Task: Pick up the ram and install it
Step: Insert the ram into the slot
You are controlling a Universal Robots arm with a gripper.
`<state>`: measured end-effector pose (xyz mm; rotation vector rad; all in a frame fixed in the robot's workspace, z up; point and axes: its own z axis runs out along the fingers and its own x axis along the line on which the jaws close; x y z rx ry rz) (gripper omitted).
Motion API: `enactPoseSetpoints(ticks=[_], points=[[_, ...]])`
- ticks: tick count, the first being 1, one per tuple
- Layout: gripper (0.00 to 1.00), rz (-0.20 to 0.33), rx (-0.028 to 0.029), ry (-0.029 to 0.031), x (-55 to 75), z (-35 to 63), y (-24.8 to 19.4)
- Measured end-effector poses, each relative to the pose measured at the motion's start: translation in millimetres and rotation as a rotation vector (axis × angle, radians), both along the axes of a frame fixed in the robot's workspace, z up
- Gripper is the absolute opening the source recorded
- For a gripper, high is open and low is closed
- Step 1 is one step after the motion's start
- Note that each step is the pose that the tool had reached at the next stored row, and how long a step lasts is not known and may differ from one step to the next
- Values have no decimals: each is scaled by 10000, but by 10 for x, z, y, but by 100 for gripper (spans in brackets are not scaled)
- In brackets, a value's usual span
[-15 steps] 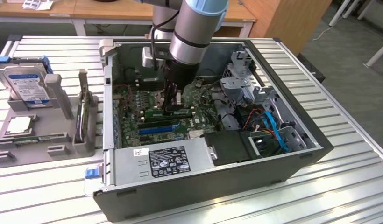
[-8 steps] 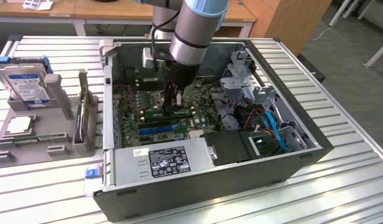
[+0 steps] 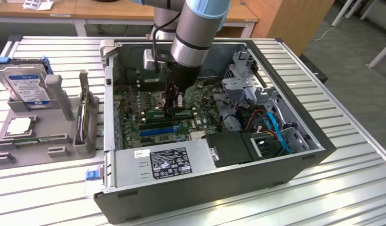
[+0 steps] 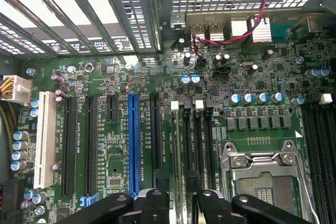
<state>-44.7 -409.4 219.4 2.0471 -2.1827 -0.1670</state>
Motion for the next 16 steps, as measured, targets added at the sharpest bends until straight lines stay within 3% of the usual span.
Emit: enactPoseSetpoints(ticks=[4,11,16], points=[[13,1,2,0,0,-1,0],[12,0,2,-1,0,2,0],[12,-1,0,0,0,210,0]])
